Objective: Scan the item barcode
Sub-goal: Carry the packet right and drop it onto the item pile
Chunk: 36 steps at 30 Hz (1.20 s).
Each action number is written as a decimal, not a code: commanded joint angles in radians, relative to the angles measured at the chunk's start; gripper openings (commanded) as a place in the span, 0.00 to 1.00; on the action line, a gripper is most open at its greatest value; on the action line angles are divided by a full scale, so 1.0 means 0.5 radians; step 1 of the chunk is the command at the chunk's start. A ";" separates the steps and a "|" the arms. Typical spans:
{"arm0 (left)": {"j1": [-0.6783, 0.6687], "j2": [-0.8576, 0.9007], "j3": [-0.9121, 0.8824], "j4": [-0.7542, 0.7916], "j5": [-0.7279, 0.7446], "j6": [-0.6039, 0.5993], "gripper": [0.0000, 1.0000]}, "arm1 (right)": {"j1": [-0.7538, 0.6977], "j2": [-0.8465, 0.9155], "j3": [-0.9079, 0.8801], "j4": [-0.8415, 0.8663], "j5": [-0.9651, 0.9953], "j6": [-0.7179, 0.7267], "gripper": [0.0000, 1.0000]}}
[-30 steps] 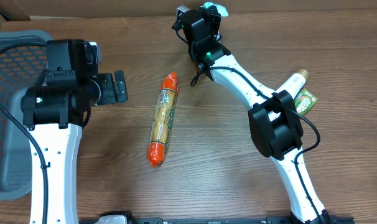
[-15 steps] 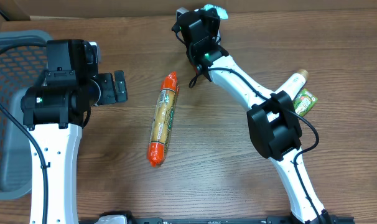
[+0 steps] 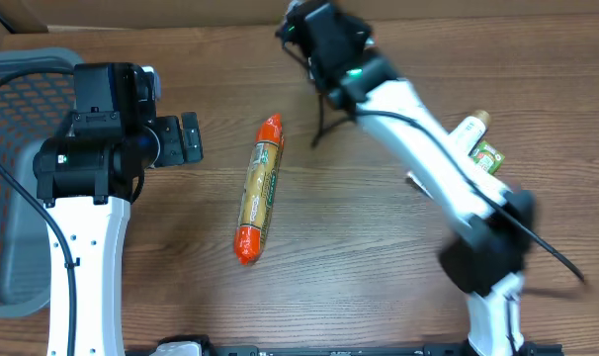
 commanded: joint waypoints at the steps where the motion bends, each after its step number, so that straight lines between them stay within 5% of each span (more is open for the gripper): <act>1: -0.005 0.005 0.033 0.008 -0.011 0.053 0.99 | -0.090 -0.324 0.053 -0.301 -0.589 0.735 0.04; 4: -0.005 0.005 0.033 0.008 -0.011 0.053 1.00 | -0.309 -0.420 0.053 -0.761 -1.048 1.064 0.04; 9: -0.005 0.005 0.033 0.008 -0.011 0.053 1.00 | -0.766 -0.407 -0.080 -1.159 -1.519 1.140 0.04; 22: -0.005 0.005 0.033 0.008 -0.011 0.053 1.00 | -1.586 -0.407 -1.218 -0.413 -1.808 1.354 0.04; 25: -0.005 0.005 0.033 0.008 -0.011 0.053 1.00 | -1.652 -0.407 -1.296 -0.381 -1.807 1.470 0.34; 26: -0.005 0.005 0.033 0.008 -0.011 0.053 0.99 | -1.666 -0.407 -1.296 -0.394 -1.807 1.506 0.56; 27: -0.005 0.005 0.033 0.008 -0.011 0.053 0.99 | -1.671 -0.407 -1.295 -0.401 -1.808 1.514 0.66; 33: -0.005 0.005 0.033 0.008 -0.011 0.053 1.00 | -1.664 -0.409 -1.169 -0.570 -2.017 1.557 1.00; 36: -0.005 0.005 0.033 0.008 -0.011 0.053 1.00 | -1.589 -0.409 -1.015 -0.742 -2.061 1.556 1.00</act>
